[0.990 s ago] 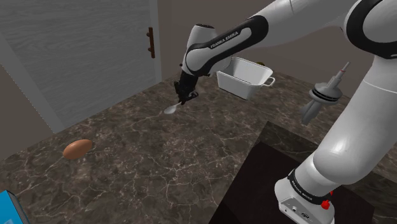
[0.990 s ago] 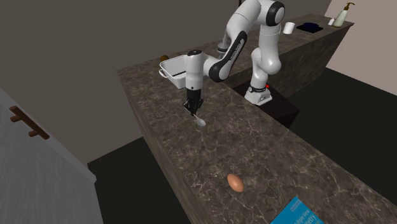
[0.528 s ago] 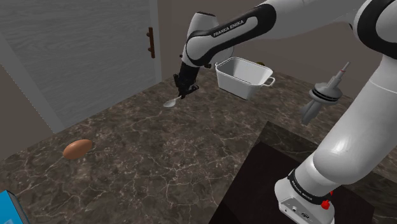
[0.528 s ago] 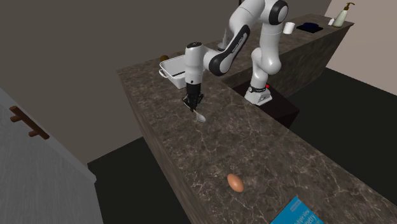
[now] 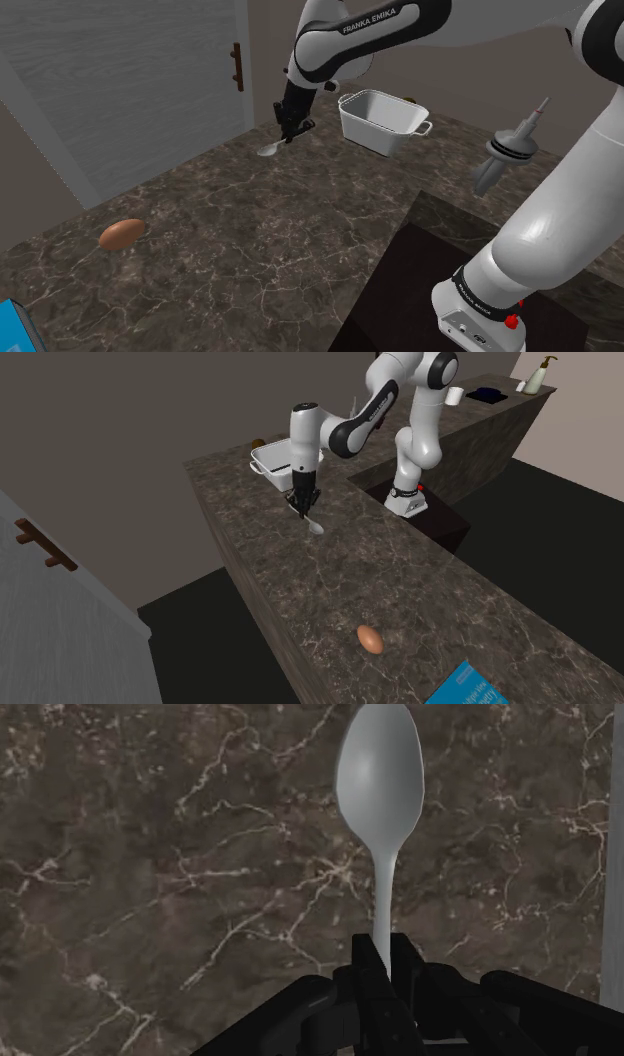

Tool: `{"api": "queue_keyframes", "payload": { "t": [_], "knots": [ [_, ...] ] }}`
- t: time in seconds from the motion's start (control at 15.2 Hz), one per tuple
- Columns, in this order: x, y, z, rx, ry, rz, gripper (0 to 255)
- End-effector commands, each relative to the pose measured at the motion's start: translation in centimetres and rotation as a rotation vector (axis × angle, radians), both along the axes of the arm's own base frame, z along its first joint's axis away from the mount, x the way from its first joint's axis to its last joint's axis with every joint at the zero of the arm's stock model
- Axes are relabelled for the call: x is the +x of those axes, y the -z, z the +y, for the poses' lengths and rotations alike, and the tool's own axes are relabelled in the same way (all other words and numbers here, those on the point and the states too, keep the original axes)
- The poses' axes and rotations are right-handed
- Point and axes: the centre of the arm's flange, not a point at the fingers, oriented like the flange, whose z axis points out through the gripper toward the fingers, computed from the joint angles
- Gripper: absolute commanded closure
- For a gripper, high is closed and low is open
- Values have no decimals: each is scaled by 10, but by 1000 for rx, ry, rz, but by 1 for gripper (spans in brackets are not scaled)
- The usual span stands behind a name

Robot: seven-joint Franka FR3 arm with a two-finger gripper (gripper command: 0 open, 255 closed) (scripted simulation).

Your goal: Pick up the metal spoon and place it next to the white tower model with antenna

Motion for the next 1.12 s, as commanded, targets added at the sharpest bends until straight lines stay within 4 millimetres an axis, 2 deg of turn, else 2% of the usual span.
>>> {"api": "queue_keyframes", "payload": {
  "t": [0.0, 1.06],
  "knots": [
    [1, -10, 1, 0, 0, 0, 255],
    [1, -95, 1, 0, 0, 0, 255]
  ]
}}
